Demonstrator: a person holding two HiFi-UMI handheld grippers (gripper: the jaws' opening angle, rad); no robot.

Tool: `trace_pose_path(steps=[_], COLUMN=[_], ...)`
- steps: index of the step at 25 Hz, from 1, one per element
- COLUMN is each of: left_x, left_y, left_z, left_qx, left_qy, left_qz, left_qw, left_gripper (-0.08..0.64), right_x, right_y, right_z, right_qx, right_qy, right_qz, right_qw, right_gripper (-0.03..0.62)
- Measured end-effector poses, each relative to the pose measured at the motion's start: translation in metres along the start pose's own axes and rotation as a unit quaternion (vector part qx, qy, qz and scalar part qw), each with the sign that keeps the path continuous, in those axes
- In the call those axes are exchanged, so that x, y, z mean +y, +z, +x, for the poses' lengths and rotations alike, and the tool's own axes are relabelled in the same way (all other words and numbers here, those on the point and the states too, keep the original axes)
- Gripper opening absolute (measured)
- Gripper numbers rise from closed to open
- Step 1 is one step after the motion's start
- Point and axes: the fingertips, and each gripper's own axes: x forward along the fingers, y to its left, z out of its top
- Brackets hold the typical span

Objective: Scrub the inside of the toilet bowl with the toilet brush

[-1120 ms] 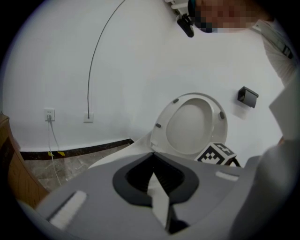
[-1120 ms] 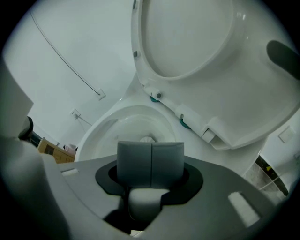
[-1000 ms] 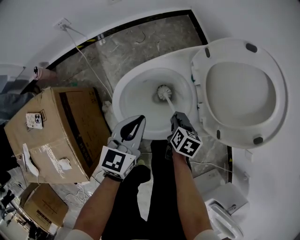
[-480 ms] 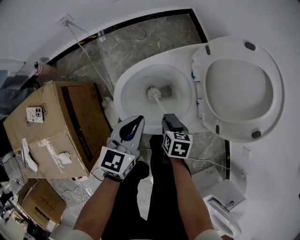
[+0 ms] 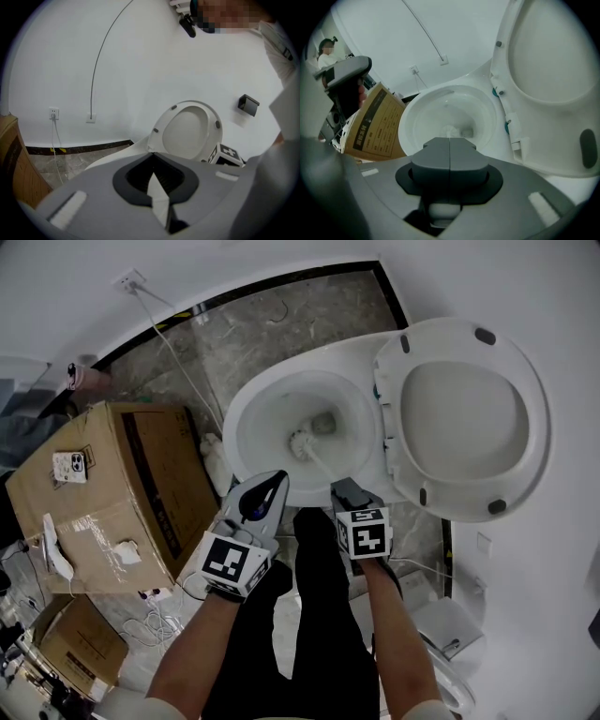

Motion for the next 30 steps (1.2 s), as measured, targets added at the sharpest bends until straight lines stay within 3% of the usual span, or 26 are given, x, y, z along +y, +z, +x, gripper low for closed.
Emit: trace_pose_path(steps=[6, 16, 20, 25, 30], left_x=[-0.004, -0.012, -0.014, -0.011, -0.002], left_y=[0.011, 0.021, 0.014, 0.007, 0.002], left_z=[0.006, 0.016, 0.021, 0.025, 0.031], left_qx=[-0.007, -0.010, -0.004, 0.001, 0.003], left_qy=[-0.001, -0.006, -0.012, -0.015, -0.014], left_qz=[0.000, -0.004, -0.007, -0.001, 0.002], left_qw=[1.0000, 0.9999, 0.9999, 0.9999, 0.9999], left_gripper=[0.006, 0.006, 0.006, 0.006, 0.006], right_x=[-0.031, -0.053, -0.056, -0.063, -0.072], right_y=[-0.002, 0.001, 0.004, 0.009, 0.014], right_z=[-0.019, -0.030, -0.024, -0.020, -0.008], right_qx=[0.036, 0.043, 0.016, -0.016, -0.074], right_qy=[-0.042, -0.094, -0.109, -0.113, -0.095], right_qz=[-0.051, -0.058, -0.021, 0.059, 0.183], right_qw=[0.997, 0.993, 0.994, 0.992, 0.976], right_gripper=[0.164, 0.165, 0.166, 0.165, 0.166])
